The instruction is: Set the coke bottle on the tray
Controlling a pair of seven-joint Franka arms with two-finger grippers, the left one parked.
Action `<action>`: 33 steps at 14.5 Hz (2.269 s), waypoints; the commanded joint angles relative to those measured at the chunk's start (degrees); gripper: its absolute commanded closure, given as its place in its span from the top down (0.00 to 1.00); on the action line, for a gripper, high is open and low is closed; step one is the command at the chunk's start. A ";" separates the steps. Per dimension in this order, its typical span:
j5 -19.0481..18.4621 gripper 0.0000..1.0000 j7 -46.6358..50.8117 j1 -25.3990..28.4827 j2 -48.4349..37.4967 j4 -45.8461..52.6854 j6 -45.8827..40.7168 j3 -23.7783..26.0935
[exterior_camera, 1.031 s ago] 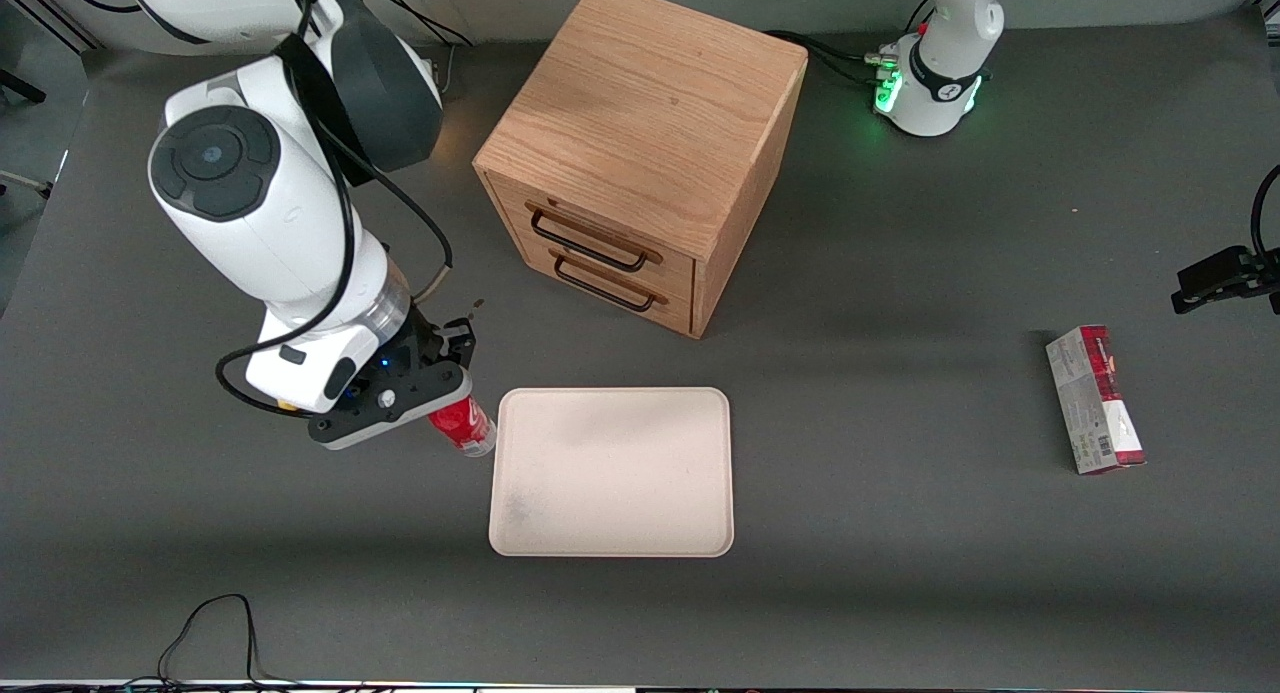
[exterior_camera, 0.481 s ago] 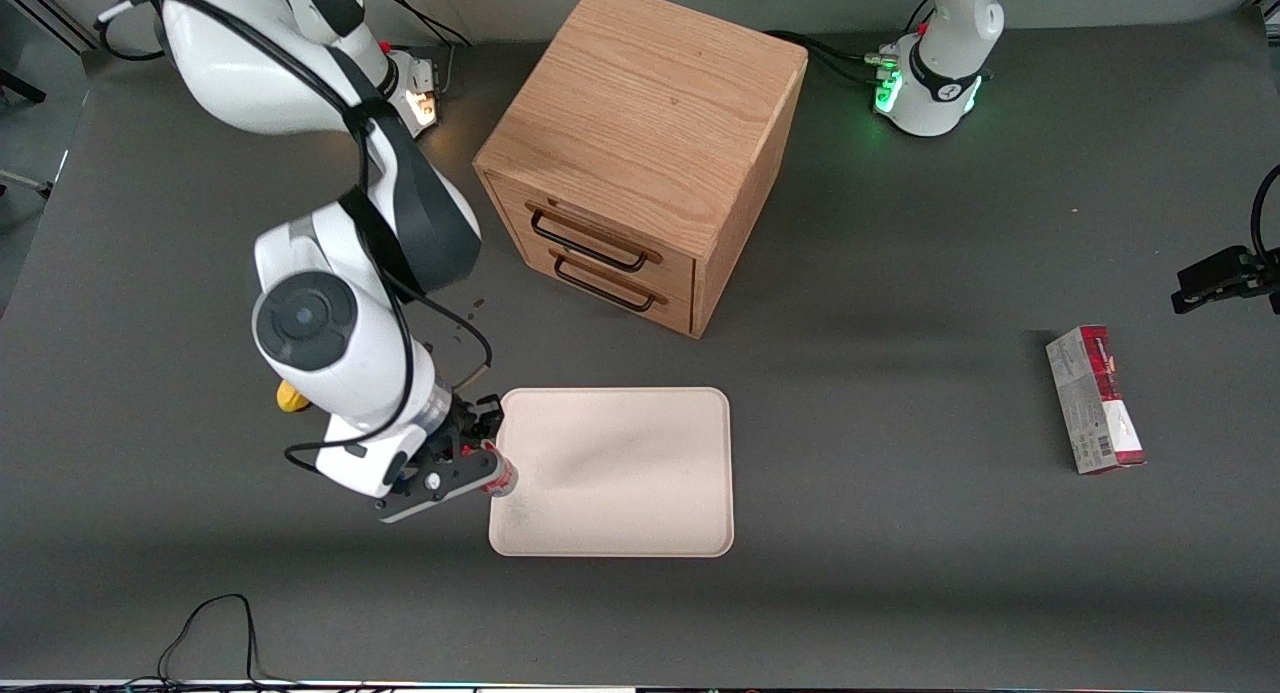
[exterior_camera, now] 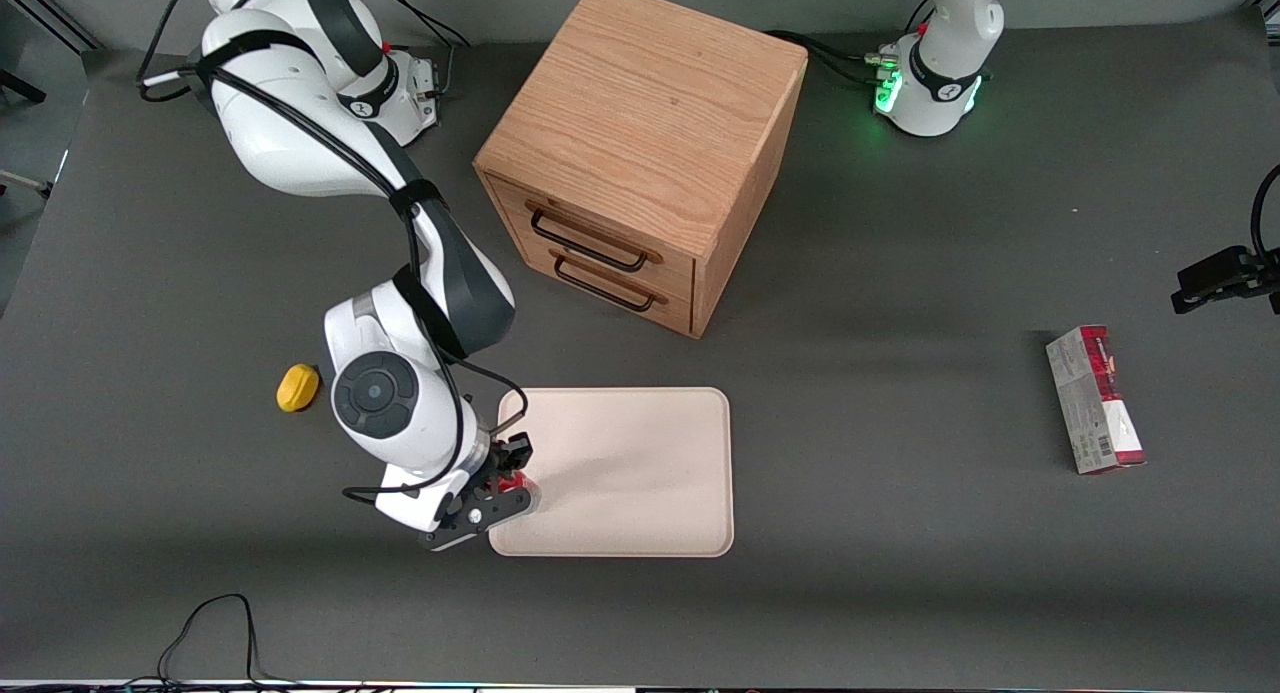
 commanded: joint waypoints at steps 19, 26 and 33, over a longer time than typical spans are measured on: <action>-0.55 1.00 7.67 -1.04 -12.73 0.47 -18.79 0.10; 3.22 1.00 6.79 -8.32 -33.29 -15.05 -27.62 -0.51; 4.02 1.00 2.66 -15.36 -49.48 -35.29 -18.65 -3.14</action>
